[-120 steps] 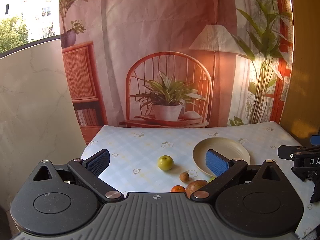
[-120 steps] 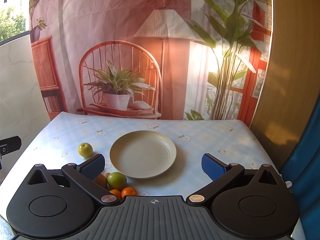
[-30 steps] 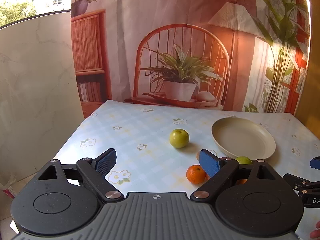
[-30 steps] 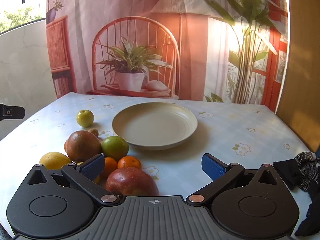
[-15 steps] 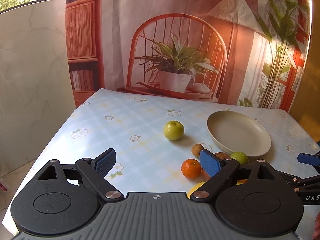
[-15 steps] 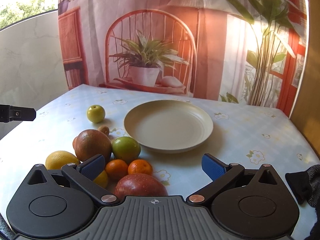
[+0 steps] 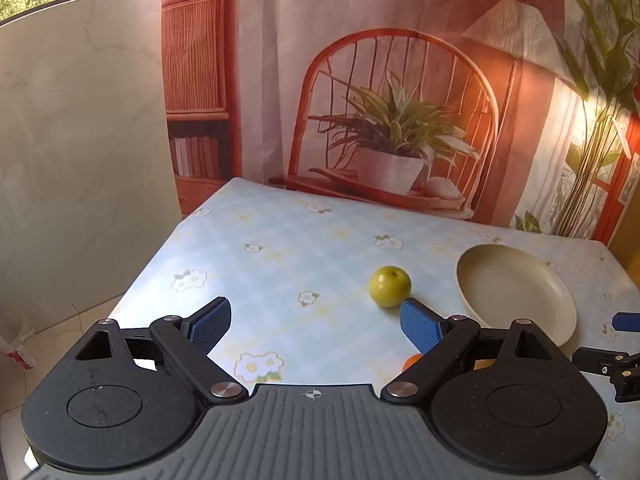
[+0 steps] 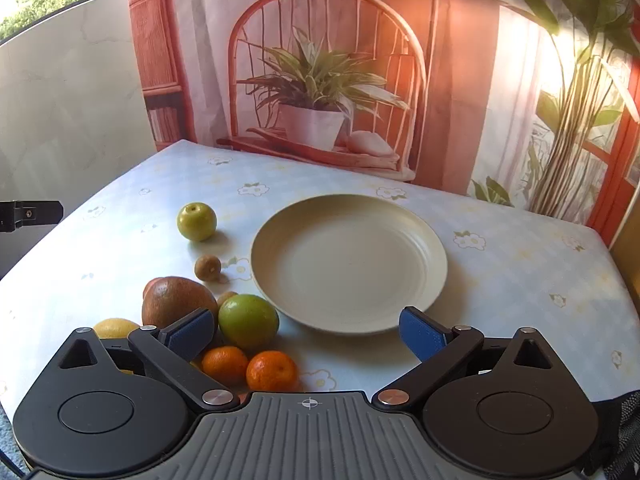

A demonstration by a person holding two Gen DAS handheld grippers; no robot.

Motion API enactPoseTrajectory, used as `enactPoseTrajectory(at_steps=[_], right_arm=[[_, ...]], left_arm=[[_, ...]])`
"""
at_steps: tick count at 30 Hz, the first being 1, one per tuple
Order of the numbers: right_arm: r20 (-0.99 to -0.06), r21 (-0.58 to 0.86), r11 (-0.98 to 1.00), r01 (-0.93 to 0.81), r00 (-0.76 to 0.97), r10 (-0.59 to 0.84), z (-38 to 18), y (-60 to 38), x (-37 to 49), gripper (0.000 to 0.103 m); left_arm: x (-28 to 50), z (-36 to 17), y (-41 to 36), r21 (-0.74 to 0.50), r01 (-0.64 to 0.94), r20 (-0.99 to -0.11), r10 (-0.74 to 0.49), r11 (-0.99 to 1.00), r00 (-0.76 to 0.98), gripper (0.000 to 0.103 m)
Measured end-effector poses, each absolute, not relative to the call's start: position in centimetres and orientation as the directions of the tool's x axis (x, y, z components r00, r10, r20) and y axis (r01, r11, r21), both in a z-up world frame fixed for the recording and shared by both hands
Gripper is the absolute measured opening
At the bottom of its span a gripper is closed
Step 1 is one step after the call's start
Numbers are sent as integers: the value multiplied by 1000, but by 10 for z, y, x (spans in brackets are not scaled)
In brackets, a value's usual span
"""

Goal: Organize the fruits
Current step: 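Move the left gripper open toward the small yellow-green apple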

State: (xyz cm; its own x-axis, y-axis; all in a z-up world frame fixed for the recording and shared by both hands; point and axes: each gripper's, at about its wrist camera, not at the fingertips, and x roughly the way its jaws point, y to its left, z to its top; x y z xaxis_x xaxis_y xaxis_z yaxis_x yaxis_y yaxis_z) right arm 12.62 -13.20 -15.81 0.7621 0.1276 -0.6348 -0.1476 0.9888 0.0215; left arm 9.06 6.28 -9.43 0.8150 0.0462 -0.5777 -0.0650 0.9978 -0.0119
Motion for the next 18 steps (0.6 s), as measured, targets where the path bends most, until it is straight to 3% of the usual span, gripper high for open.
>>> enactPoseTrajectory(at_steps=[7,12,15,18], right_arm=[[-626,22,986,-164,767,141,-130,-138,149,97],[-646,35,981,-190,745,167,-124,-137,166,92],[-663,37,980,-197,728,172,-127,-134,173,82],[-675,68,980,-189,714,185,-137,-133,176,80]], left_arm=[[116,-52,58,50,11,-488,15,999,873,93],[141,-40,50,67,93,-520,-45,993,853,92],[153,-42,46,107,141,-533,-63,984,844,92],[161,-49,46,121,168,-541,-77,978,838,92]])
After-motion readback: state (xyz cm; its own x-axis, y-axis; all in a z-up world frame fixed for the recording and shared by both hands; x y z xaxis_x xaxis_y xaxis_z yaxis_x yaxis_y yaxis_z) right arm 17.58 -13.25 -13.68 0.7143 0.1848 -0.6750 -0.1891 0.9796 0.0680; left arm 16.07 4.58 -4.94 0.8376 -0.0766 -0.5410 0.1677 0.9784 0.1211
